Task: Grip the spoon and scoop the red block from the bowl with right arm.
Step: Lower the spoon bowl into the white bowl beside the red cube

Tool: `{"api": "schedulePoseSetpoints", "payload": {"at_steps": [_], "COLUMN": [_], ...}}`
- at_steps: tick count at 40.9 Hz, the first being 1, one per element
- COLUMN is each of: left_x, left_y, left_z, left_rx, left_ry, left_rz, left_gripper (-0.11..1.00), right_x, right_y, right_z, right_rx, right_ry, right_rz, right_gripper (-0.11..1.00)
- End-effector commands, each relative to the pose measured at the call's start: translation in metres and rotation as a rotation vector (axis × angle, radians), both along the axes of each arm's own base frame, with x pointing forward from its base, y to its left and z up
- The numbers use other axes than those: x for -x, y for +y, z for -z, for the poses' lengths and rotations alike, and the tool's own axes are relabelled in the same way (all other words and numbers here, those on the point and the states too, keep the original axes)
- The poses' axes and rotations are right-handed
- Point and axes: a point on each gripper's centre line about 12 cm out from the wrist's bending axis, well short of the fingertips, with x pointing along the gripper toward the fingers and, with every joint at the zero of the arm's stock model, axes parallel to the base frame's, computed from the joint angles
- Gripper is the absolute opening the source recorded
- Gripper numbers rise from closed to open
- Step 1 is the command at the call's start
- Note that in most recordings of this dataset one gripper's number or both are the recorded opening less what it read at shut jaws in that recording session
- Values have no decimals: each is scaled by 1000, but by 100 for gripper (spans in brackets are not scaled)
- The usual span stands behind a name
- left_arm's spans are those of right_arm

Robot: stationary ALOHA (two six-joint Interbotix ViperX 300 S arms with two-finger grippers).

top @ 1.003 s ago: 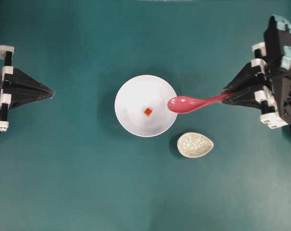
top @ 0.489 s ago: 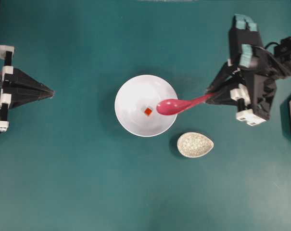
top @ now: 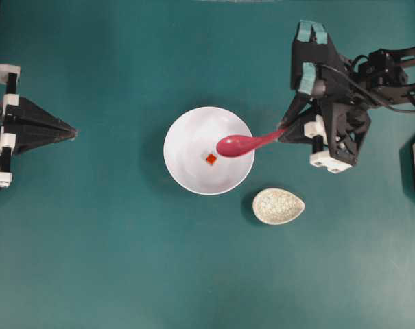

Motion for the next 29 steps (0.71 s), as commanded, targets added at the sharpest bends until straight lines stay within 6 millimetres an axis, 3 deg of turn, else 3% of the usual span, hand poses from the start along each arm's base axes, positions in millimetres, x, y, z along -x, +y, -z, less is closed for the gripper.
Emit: {"api": "schedulePoseSetpoints", "payload": {"at_steps": [1,29], "left_x": [-2,-2], "left_y": [0,0], "left_z": [-8,-8], "left_rx": [-4,-4], "left_ry": [-24,-26], "left_rz": [-1,-1], "left_gripper": [0,0], "right_x": [-5,-45], "right_y": [-4,-7], "right_z": [-11,15], "right_rx": [20,65], "right_ry": [-14,242], "right_rz": [7,-72], "right_gripper": [25,25]}}
